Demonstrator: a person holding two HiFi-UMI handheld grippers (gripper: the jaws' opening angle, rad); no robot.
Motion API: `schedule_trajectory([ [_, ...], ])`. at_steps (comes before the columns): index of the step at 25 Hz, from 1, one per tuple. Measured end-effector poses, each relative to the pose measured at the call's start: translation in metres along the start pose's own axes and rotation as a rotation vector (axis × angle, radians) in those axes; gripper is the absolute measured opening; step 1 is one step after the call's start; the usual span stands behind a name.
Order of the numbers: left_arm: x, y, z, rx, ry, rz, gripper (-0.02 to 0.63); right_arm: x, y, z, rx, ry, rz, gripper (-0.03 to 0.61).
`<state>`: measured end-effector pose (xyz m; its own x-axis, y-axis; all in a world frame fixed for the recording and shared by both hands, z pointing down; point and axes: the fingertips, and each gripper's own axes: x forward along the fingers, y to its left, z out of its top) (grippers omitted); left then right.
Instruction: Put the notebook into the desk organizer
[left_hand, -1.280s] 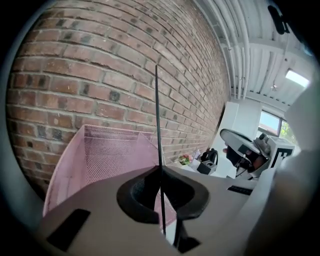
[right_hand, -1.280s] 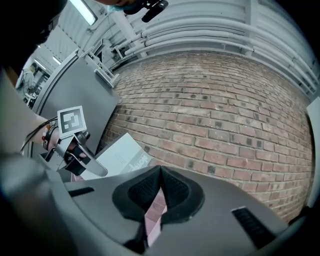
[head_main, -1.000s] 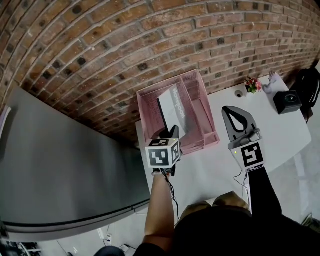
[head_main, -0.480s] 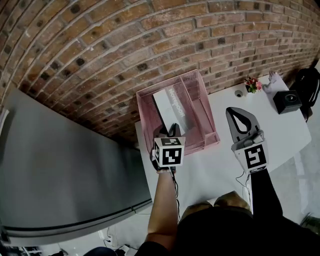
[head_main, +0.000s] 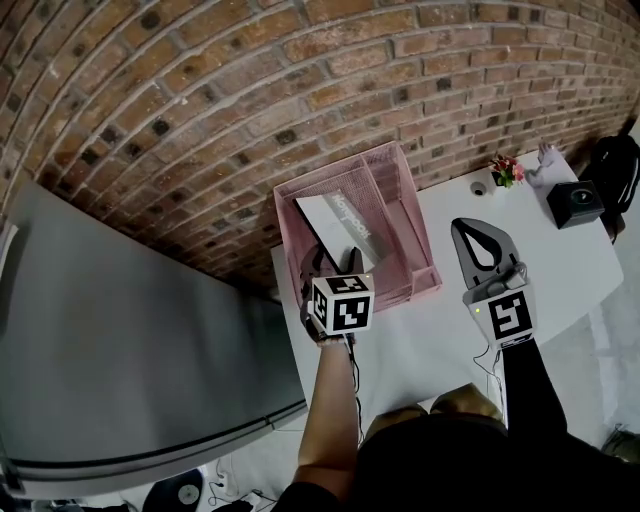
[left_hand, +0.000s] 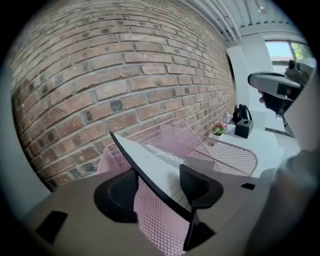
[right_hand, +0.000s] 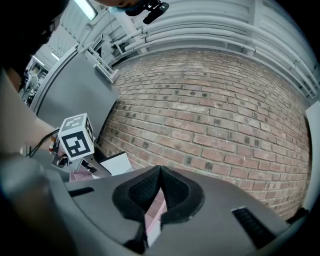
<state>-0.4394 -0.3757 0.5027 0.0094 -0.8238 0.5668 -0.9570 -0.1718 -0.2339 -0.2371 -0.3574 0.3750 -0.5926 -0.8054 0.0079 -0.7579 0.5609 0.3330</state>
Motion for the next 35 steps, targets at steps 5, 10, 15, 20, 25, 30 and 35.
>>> schedule_trajectory([
  [5,0.0,0.008,0.0,0.021,-0.012,0.038,0.306,0.002,0.004,0.0,-0.009,0.003,0.007,0.021],
  [10,0.002,0.008,0.0,0.03,-0.031,0.046,0.337,0.002,0.007,0.002,-0.016,0.002,0.017,0.02],
  [15,0.006,0.004,-0.004,0.029,-0.027,0.011,0.347,0.001,0.009,0.004,-0.008,-0.004,0.018,0.021],
  [20,0.008,-0.007,0.0,0.065,-0.039,-0.036,0.37,0.0,0.011,0.003,0.006,-0.001,0.022,0.021],
  [25,0.01,-0.011,0.0,0.056,-0.044,-0.048,0.373,-0.005,0.011,0.002,0.008,0.002,0.016,0.021],
  [30,0.009,-0.013,-0.001,0.047,-0.05,-0.057,0.373,-0.008,0.01,0.002,0.01,0.002,0.007,0.021],
  [35,0.008,-0.014,-0.002,0.027,-0.056,-0.069,0.373,-0.009,0.013,0.002,0.016,-0.001,0.004,0.021],
])
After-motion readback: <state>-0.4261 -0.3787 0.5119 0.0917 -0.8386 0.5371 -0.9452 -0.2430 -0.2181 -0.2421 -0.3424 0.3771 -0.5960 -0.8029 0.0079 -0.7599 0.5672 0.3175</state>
